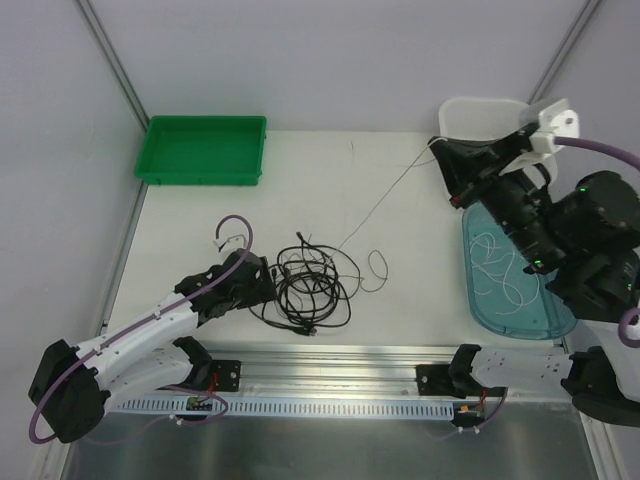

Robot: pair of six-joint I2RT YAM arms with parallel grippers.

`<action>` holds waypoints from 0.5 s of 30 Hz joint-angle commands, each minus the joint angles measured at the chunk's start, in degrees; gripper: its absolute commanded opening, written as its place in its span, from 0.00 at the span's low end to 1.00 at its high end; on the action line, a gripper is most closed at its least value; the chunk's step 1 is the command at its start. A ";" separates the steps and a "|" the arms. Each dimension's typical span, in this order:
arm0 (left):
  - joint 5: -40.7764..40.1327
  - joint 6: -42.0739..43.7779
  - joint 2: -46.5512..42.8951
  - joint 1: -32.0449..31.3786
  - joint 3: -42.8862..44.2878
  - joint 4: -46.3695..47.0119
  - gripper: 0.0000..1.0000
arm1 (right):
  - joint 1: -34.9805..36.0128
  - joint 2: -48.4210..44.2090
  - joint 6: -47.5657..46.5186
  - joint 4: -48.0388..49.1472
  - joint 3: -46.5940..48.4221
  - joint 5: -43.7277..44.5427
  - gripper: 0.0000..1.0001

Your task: Untangle the cables

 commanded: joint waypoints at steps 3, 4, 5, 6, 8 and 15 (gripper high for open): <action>-2.20 -1.69 2.55 0.59 -1.50 0.88 0.78 | 0.04 -0.91 -6.16 10.10 5.81 2.73 0.01; -2.38 -2.04 2.90 0.59 -1.67 1.14 0.78 | 0.04 -1.52 -6.08 11.34 4.67 2.64 0.01; -2.47 -2.22 3.34 0.59 -1.76 1.23 0.77 | -0.05 -2.14 -5.90 12.22 3.09 2.47 0.01; -1.94 -2.39 4.04 0.59 -1.76 1.41 0.77 | 0.04 -3.10 -5.55 12.92 1.51 2.46 0.01; -1.33 -2.66 4.48 0.59 -1.50 1.85 0.77 | -0.05 -2.93 -4.24 11.45 -2.54 3.86 0.01; 2.36 -0.46 1.15 0.59 -0.09 2.55 0.80 | -4.08 2.51 8.14 -1.99 -19.06 3.97 0.01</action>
